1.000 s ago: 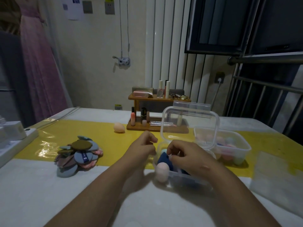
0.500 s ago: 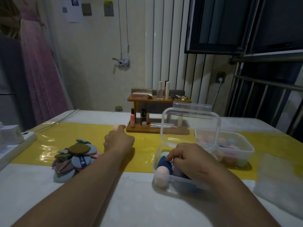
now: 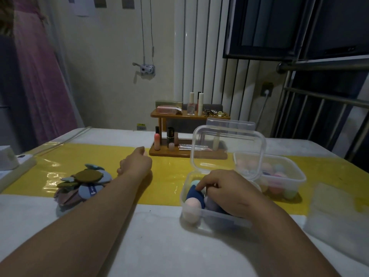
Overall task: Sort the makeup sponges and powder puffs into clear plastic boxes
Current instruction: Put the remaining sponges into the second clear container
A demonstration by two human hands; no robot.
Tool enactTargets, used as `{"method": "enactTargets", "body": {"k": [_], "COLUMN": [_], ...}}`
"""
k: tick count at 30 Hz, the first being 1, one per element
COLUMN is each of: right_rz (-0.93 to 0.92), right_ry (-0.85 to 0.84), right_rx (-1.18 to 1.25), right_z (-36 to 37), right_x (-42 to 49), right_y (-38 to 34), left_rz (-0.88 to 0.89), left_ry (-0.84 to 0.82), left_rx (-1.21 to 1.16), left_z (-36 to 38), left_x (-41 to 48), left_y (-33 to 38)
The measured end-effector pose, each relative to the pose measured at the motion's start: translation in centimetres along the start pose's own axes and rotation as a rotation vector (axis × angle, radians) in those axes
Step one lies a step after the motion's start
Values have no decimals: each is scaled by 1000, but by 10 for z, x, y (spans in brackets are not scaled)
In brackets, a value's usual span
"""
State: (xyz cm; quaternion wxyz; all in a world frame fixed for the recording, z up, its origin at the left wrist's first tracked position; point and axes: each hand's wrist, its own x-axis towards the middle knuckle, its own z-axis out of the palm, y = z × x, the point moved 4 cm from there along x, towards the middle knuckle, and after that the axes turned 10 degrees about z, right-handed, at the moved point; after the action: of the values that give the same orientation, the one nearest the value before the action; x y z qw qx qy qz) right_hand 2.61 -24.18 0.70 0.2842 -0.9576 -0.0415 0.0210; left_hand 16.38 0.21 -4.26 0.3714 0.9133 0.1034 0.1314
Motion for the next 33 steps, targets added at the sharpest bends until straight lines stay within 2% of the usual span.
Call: {"method": "enactTargets", "body": {"k": [6,11,14,17,19,21,25,28,30,33], "right_rz": [10,-9,17,16,27,44,27,33,43,71], "right_ry": [18,-101,10,124,107,48,-53,-160,-155,-59], "right_rx": [73,114,52,-64,-98,-66,23,2,-39,-63], "right_z": [-6,-11,-12,-16,-18,-18,-21,-22,-21,-20], "right_x": [-4,-8,-8,-7,-8,-9,-12,-15,-14,-10], "right_y": [2,12,13,12,13,14,13,15,15,17], "left_rz": [104,293,472,624,680,724,791,748,738,804], "left_ry": [72,165,9,-197,-336,-408,-411,-448,-475,-491], "left_rx": [-271,-521,-737,-812,-808,-761,-636,-628,-631,-578], "left_z": [-17,-28,-27,-22,-14,-9,-11,-11,-11,-11], "left_x": [-32,-77,-103,-126,-137,-143,-148,-149,-148,-148], "left_y": [9,41,66,84,91,95,96,94,93,91]}}
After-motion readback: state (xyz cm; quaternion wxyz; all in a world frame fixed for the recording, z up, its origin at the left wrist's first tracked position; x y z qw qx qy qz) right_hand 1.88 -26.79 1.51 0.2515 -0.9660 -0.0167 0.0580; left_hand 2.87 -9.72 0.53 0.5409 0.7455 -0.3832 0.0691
